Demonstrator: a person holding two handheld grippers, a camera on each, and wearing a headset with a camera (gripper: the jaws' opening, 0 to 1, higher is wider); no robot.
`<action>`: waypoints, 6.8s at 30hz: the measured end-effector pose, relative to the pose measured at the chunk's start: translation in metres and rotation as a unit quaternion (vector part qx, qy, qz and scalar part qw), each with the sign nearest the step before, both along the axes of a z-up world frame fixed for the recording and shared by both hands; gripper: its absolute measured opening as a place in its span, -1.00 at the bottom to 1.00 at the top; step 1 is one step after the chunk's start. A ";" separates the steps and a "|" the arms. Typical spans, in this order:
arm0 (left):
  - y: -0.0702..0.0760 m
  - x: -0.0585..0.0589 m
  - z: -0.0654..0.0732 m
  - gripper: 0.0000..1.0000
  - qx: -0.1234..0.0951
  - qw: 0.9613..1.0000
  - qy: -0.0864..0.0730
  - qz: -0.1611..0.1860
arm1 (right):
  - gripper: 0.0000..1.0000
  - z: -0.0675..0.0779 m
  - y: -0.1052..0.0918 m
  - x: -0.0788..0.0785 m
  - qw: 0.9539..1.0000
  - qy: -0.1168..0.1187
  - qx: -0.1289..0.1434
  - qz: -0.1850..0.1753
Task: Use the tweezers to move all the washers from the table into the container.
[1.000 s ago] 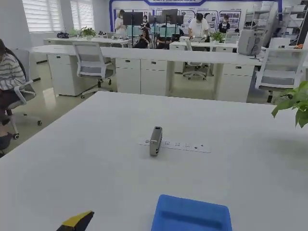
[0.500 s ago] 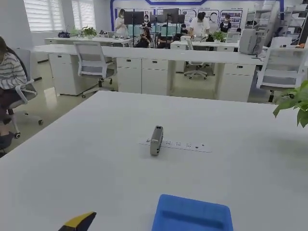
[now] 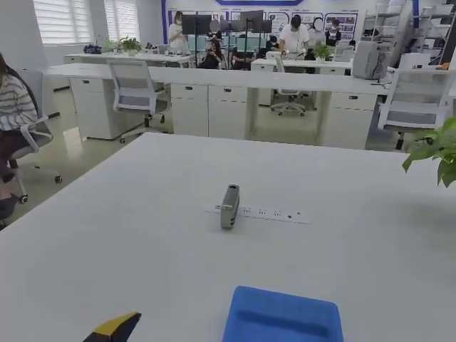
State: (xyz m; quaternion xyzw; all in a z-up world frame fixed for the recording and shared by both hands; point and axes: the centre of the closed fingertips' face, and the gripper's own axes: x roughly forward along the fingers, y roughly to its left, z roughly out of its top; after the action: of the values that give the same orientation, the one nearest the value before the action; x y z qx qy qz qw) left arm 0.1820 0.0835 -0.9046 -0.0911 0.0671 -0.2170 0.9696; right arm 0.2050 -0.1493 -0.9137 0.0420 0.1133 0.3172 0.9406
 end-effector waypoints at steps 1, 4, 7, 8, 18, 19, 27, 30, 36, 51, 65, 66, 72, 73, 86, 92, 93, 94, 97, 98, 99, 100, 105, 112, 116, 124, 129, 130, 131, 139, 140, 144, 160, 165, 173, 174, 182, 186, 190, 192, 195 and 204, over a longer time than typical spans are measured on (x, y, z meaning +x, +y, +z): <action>0.000 0.000 0.000 0.46 -0.001 1.000 0.001 0.000 | 0.27 0.000 0.000 0.001 1.000 0.001 0.001 -0.001; 0.002 0.001 -0.001 0.46 -0.002 1.000 0.002 0.002 | 0.28 -0.001 -0.001 0.002 1.000 0.003 -0.001 -0.002; 0.002 0.001 -0.003 0.46 -0.003 1.000 0.004 0.002 | 0.29 0.000 -0.001 0.002 1.000 0.003 0.001 -0.003; 0.002 0.001 -0.003 0.47 -0.002 1.000 0.005 0.002 | 0.29 -0.001 -0.002 0.002 1.000 0.004 0.001 -0.003; -0.001 0.002 -0.008 0.46 0.001 1.000 0.015 -0.008 | 0.28 -0.008 -0.001 0.005 1.000 0.010 0.004 -0.005; -0.001 0.003 -0.009 0.46 0.004 1.000 0.017 -0.009 | 0.28 -0.009 0.000 0.005 1.000 0.012 0.004 -0.006; -0.003 0.003 -0.013 0.46 0.007 1.000 0.025 -0.014 | 0.31 -0.017 0.001 0.010 1.000 0.007 -0.014 -0.010; -0.004 0.003 -0.013 0.45 0.006 0.999 0.026 -0.016 | 0.32 -0.017 0.003 0.013 1.000 0.010 -0.013 -0.007; -0.006 0.002 -0.015 0.45 0.008 0.999 0.031 -0.022 | 0.37 -0.020 0.005 0.016 1.000 0.013 -0.023 -0.009; -0.016 -0.004 -0.051 0.18 0.078 0.987 0.102 -0.097 | 0.33 -0.043 0.016 0.017 0.995 0.033 -0.091 0.024; -0.047 -0.012 -0.094 -0.34 0.200 0.917 0.183 -0.292 | -0.12 -0.060 0.046 0.007 0.981 0.047 -0.157 0.106; -0.048 -0.012 -0.096 -0.35 0.204 0.914 0.187 -0.298 | -0.15 -0.061 0.047 0.006 0.980 0.050 -0.158 0.110; -0.056 -0.018 -0.118 -0.39 0.251 0.879 0.210 -0.347 | -0.26 -0.079 0.056 -0.008 0.966 0.067 -0.191 0.161; -0.057 -0.019 -0.121 -0.39 0.259 0.874 0.210 -0.353 | -0.28 -0.081 0.057 -0.010 0.963 0.067 -0.201 0.168; -0.070 -0.027 -0.148 -0.59 0.350 0.813 0.210 -0.416 | -0.32 -0.107 0.072 -0.033 0.934 0.084 -0.256 0.236; -0.066 -0.025 -0.160 -0.70 0.409 0.776 0.213 -0.430 | -0.32 -0.119 0.076 -0.040 0.921 0.093 -0.274 0.261; -0.067 -0.025 -0.161 -0.71 0.412 0.774 0.214 -0.431 | -0.33 -0.120 0.077 -0.040 0.919 0.093 -0.276 0.264; -0.067 -0.025 -0.162 -0.73 0.418 0.769 0.211 -0.434 | -0.34 -0.121 0.078 -0.041 0.917 0.095 -0.278 0.268; -0.066 -0.026 -0.167 -0.81 0.436 0.754 0.211 -0.444 | -0.37 -0.124 0.081 -0.043 0.912 0.097 -0.283 0.281; -0.065 -0.026 -0.169 -0.81 0.443 0.748 0.210 -0.447 | -0.38 -0.126 0.082 -0.044 0.910 0.098 -0.285 0.284; -0.064 -0.026 -0.171 -0.82 0.447 0.744 0.212 -0.449 | -0.38 -0.126 0.083 -0.044 0.909 0.098 -0.286 0.288; -0.063 -0.026 -0.172 -0.84 0.452 0.740 0.212 -0.450 | -0.38 -0.127 0.084 -0.045 0.907 0.099 -0.286 0.292; -0.061 -0.026 -0.178 -0.95 0.480 0.719 0.204 -0.459 | -0.40 -0.134 0.088 -0.050 0.898 0.104 -0.296 0.310; -0.061 -0.026 -0.180 -1.00 0.501 0.702 0.192 -0.468 | -0.41 -0.130 0.098 -0.051 0.906 0.116 -0.259 0.312; -0.061 -0.026 -0.179 -1.00 0.506 0.694 0.184 -0.478 | -0.42 -0.132 0.099 -0.053 0.903 0.115 -0.266 0.318; -0.060 -0.030 -0.162 -1.00 0.509 0.696 0.163 -0.479 | -0.45 -0.132 0.098 -0.053 0.901 0.114 -0.270 0.320; -0.062 -0.034 -0.140 -1.00 0.492 0.713 0.153 -0.476 | -0.46 -0.133 0.100 -0.056 0.898 0.113 -0.273 0.327; -0.063 -0.035 -0.136 -1.00 0.490 0.716 0.152 -0.474 | -0.46 -0.133 0.100 -0.056 0.897 0.112 -0.274 0.328; -0.063 -0.036 -0.132 -1.00 0.488 0.718 0.150 -0.473 | -0.46 -0.133 0.101 -0.057 0.897 0.111 -0.274 0.329; -0.074 -0.047 -0.103 -1.00 0.476 0.727 0.128 -0.477 | -0.50 -0.132 0.107 -0.061 0.891 0.103 -0.275 0.346; -0.076 -0.048 -0.100 -1.00 0.476 0.727 0.126 -0.478 | -0.51 -0.132 0.107 -0.061 0.891 0.103 -0.275 0.348; -0.085 -0.052 -0.089 -1.00 0.470 0.729 0.117 -0.483 | -0.59 -0.132 0.112 -0.064 0.889 0.103 -0.265 0.359; -0.108 -0.050 -0.074 -1.00 0.437 0.741 0.110 -0.498 | -0.85 -0.142 0.126 -0.066 0.862 0.094 -0.285 0.409; -0.107 -0.045 -0.066 -1.00 0.431 0.745 0.108 -0.498 | -0.87 -0.138 0.136 -0.060 0.865 0.090 -0.270 0.414; -0.097 -0.031 -0.060 -1.00 0.443 0.744 0.106 -0.489 | -0.87 -0.131 0.148 -0.044 0.876 0.075 -0.251 0.404; -0.097 -0.030 -0.060 -1.00 0.445 0.743 0.105 -0.488 | -0.86 -0.130 0.149 -0.042 0.877 0.073 -0.251 0.403; -0.095 -0.018 -0.062 -1.00 0.466 0.731 0.103 -0.487 | -0.85 -0.133 0.160 -0.029 0.884 0.066 -0.242 0.395; -0.094 -0.013 -0.065 -1.00 0.469 0.729 0.106 -0.488 | -0.85 -0.135 0.161 -0.025 0.885 0.066 -0.243 0.392; -0.094 -0.010 -0.067 -1.00 0.468 0.727 0.108 -0.491 | -0.86 -0.137 0.160 -0.023 0.885 0.067 -0.247 0.390; -0.093 -0.008 -0.069 -1.00 0.469 0.724 0.109 -0.493 | -0.86 -0.140 0.160 -0.022 0.885 0.071 -0.246 0.389; -0.093 -0.004 -0.068 -1.00 0.460 0.727 0.115 -0.496 | -0.85 -0.140 0.159 -0.021 0.888 0.077 -0.236 0.387; -0.095 0.003 -0.068 -1.00 0.433 0.729 0.149 -0.510 | -0.71 -0.138 0.162 -0.024 0.887 0.095 -0.228 0.391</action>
State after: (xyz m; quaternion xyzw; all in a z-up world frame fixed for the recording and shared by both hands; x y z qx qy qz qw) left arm 0.1853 -0.0110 -0.9728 0.3550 0.3336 -0.6097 0.6253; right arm 0.1811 0.0126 -1.0522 -0.1915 0.2782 0.6195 0.7087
